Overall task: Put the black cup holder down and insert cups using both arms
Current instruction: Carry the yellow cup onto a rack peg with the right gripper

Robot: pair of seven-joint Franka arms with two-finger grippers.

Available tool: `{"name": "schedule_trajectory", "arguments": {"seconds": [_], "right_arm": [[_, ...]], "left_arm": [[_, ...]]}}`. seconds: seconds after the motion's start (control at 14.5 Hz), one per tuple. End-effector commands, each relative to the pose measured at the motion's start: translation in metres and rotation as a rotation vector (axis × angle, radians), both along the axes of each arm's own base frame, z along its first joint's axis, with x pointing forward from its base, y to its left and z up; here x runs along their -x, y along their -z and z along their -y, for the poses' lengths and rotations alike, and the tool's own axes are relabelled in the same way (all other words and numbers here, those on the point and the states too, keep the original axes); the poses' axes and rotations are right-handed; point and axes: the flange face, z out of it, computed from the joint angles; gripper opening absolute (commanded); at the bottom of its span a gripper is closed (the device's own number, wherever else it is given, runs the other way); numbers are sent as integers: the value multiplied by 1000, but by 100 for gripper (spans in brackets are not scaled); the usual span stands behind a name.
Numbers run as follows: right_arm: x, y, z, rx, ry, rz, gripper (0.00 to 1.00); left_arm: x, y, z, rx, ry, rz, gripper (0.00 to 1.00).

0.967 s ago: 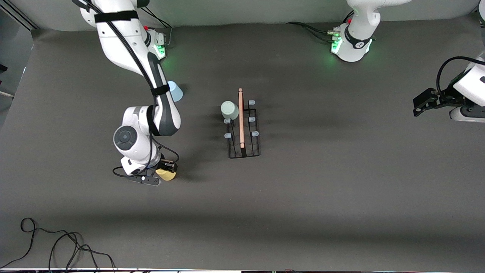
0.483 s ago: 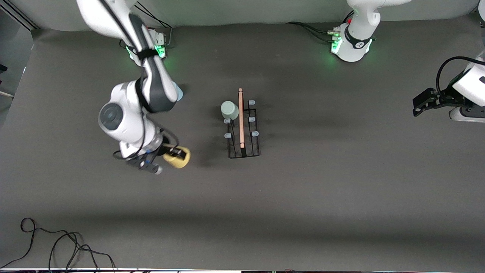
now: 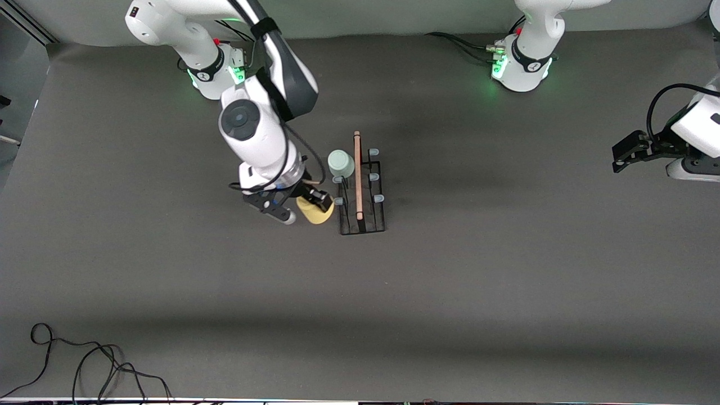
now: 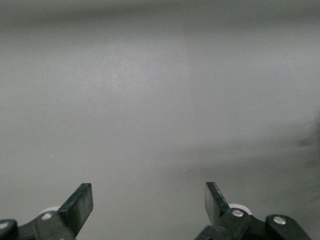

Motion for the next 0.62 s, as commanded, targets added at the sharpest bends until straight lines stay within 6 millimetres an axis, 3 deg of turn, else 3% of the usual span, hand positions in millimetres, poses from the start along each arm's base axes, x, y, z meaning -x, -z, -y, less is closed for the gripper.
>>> {"name": "schedule_trajectory", "arguments": {"seconds": [0.0, 0.21, 0.41, 0.55], "right_arm": [[4, 1, -26, 23, 39, 19, 0], [5, 20, -46, 62, 44, 29, 0], [5, 39, -48, 94, 44, 21, 0], [8, 45, -51, 103, 40, 17, 37]], "left_arm": [[1, -4, 3, -13, -10, 10, 100], [1, -4, 3, -13, -10, 11, 100], [1, -4, 2, -13, -12, 11, 100], [1, -3, 3, -13, -10, 8, 100]]}}
